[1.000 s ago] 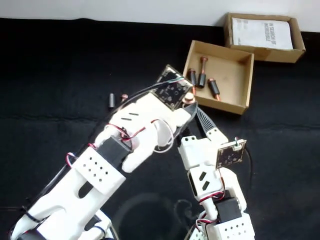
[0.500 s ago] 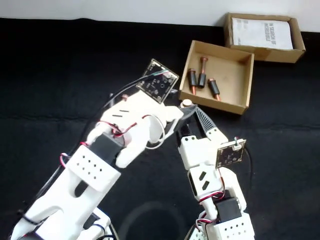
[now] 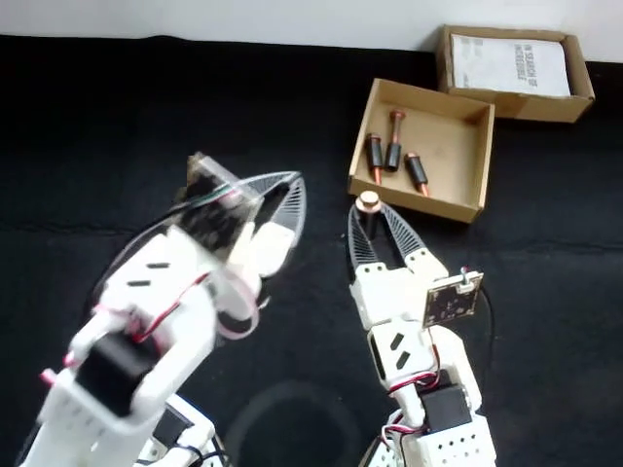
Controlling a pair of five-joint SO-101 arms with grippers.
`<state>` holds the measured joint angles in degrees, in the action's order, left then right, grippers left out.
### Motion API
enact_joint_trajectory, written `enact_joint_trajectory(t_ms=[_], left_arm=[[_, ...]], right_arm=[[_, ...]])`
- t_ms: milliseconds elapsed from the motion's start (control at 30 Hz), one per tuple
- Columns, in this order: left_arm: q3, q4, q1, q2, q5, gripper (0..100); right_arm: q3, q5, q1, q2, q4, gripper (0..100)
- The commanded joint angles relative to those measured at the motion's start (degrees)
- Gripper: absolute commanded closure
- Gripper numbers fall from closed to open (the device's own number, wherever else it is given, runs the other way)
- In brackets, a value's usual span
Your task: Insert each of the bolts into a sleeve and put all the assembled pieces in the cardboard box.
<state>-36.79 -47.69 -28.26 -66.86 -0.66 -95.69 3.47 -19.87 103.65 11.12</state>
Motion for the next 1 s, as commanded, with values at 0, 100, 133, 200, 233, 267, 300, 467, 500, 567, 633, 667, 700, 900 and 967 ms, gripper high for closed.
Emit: enact_joint_trajectory(t_ms=[0, 100, 133, 200, 233, 267, 300, 467, 500, 567, 633, 667, 700, 900, 967], left_arm=[[2.2, -4.0, 2.9, -5.4, -0.1, 99], [-2.9, -5.5, 8.6, -8.7, -0.1, 99], [-5.6, -5.5, 10.9, -9.8, -0.1, 99], [-11.6, -5.5, 14.8, -12.1, -0.1, 99], [-14.7, -5.4, 16.4, -13.5, -0.1, 99], [-17.6, -5.4, 17.8, -14.7, -0.1, 99], [-20.5, -5.1, 19.0, -16.2, -0.1, 99], [-37.0, 1.3, 23.6, -24.3, -0.1, 99], [-40.5, 2.8, 24.4, -26.2, -0.1, 99], [-47.2, 5.6, 26.1, -30.3, -0.1, 99], [-53.1, 7.6, 28.0, -34.8, -0.1, 99], [-55.8, 8.3, 28.9, -36.8, -0.1, 99], [-57.8, 9.1, 29.8, -37.9, -0.1, 99], [-60.4, 11.0, 32.1, -36.1, -0.1, 99], [-60.4, 10.9, 32.1, -35.6, -0.1, 99]], right_arm=[[-3.8, 0.2, 3.8, 1.1, -0.9, 99.1], [-3.7, 0.2, 5.9, 1.0, -0.2, 99.1], [-3.2, 0.2, 6.0, 1.0, 1.2, 99.1], [0.0, 0.2, 5.9, 1.0, 5.1, 99.1], [1.9, 0.2, 5.8, 1.0, 6.9, 99.1], [3.8, 0.2, 5.8, 1.0, 8.2, 99.1], [5.8, 0.2, 5.8, 1.0, 9.6, 99.1], [13.7, 0.2, 6.2, 0.9, 16.5, 99.1], [15.0, 0.2, 6.2, 0.9, 17.5, 99.1], [17.2, 0.2, 6.3, 0.8, 18.8, 99.1], [19.1, 0.1, 6.3, -0.1, 19.4, 99.1], [20.3, 0.1, 6.5, -1.4, 19.4, 99.1], [21.6, 0.1, 7.1, -3.0, 19.4, 99.1], [33.2, 0.3, 10.3, -19.5, 19.1, 99.1], [37.4, 0.4, 10.6, -25.6, 19.1, 99.1]])
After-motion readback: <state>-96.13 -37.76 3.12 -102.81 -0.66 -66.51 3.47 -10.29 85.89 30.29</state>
